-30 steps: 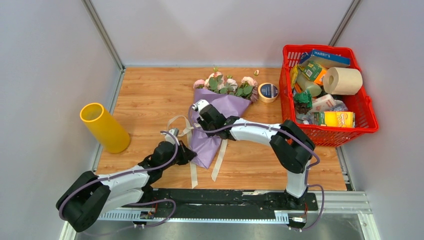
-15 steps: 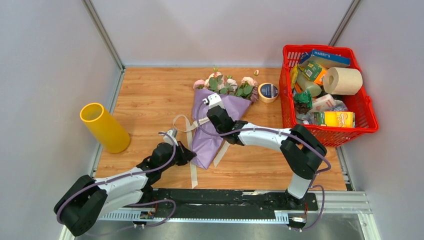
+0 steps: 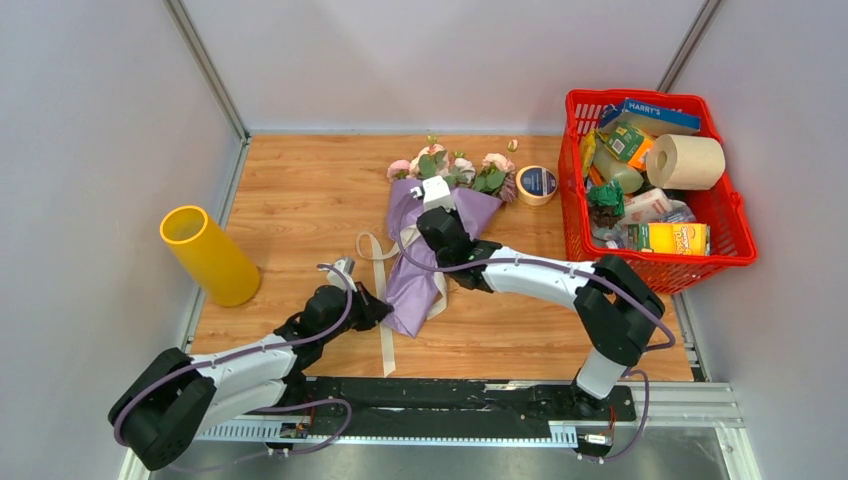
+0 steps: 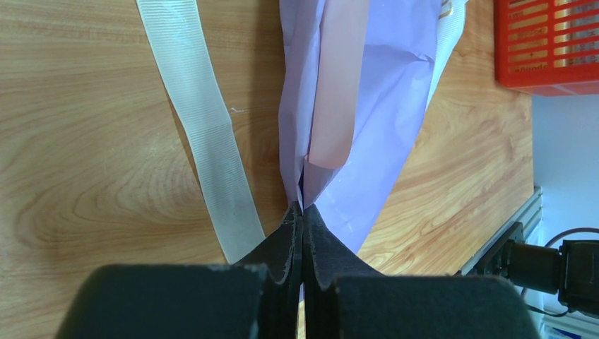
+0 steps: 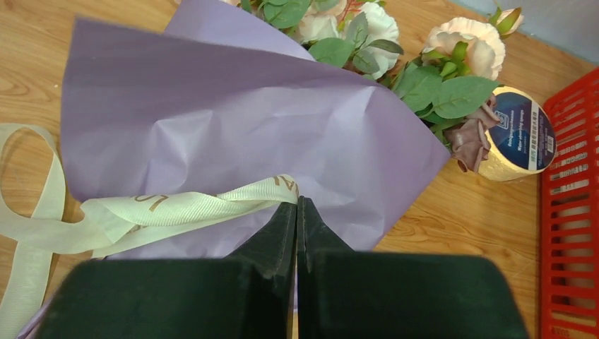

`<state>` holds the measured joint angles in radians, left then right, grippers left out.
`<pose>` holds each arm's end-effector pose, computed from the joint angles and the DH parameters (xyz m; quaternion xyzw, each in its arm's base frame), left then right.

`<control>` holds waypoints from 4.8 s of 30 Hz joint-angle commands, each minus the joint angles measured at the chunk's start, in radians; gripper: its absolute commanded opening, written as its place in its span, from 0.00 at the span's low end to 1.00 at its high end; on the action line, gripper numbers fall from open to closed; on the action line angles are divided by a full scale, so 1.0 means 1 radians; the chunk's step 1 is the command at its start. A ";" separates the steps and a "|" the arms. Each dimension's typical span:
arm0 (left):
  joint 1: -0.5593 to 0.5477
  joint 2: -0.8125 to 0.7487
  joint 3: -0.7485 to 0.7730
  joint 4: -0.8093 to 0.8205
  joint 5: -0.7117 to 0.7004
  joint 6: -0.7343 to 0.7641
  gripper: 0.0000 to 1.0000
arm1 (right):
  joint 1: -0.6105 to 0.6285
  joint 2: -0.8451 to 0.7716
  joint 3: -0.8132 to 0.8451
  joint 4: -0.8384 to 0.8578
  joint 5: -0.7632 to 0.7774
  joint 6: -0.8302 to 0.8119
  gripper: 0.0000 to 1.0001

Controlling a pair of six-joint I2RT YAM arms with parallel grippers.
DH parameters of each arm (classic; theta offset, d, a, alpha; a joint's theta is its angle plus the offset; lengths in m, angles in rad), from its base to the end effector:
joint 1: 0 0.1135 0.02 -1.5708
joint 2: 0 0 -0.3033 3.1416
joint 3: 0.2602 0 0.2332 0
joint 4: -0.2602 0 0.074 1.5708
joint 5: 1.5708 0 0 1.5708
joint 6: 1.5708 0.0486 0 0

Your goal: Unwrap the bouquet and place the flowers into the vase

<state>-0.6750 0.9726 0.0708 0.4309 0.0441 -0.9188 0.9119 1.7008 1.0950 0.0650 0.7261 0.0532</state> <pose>0.1120 -0.0924 0.1690 -0.0922 0.8474 -0.3868 0.3518 0.2541 0.2754 0.2784 -0.1796 0.8125 -0.0601 0.5513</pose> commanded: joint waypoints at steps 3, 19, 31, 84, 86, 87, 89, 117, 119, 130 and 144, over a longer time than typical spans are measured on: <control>-0.015 0.020 -0.029 0.014 0.002 -0.015 0.00 | -0.047 -0.119 0.019 0.044 -0.049 -0.003 0.07; -0.024 0.021 -0.031 0.022 0.007 -0.017 0.00 | -0.070 -0.132 -0.050 -0.028 -0.112 0.089 0.14; -0.041 0.014 -0.031 0.020 0.007 -0.028 0.00 | -0.133 -0.015 -0.055 -0.091 -0.487 0.166 0.43; -0.097 0.178 -0.025 0.092 -0.067 -0.037 0.00 | -0.395 -0.282 0.592 -0.111 0.088 -0.162 0.00; -0.098 0.184 -0.023 0.095 -0.072 -0.038 0.00 | -0.409 -0.293 0.634 -0.074 0.084 -0.209 0.00; -0.098 0.189 -0.023 0.098 -0.072 -0.037 0.00 | -0.412 -0.297 0.650 -0.015 0.084 -0.240 0.00; -0.098 0.198 -0.019 0.100 -0.069 -0.034 0.00 | -0.415 -0.305 0.684 0.030 0.070 -0.309 0.00; -0.121 -0.072 0.253 -0.230 -0.121 0.240 0.71 | -0.409 -0.636 0.358 -0.390 -0.881 0.097 0.00; -0.121 -0.127 0.258 -0.181 -0.118 0.338 0.71 | -0.409 -0.648 0.324 -0.404 -0.956 0.109 0.00; -0.121 -0.155 0.383 -0.035 0.229 0.679 0.75 | -0.407 -0.681 0.223 -0.403 -1.297 0.189 0.00; -0.264 0.158 0.518 0.328 0.321 0.768 0.76 | -0.407 -0.742 0.028 0.070 -1.413 0.599 0.00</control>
<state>-0.9070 1.0626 0.5240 0.6250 0.3374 -0.2192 0.5014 0.9798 1.1492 -0.0742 -0.6376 0.4961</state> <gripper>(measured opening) 0.758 0.004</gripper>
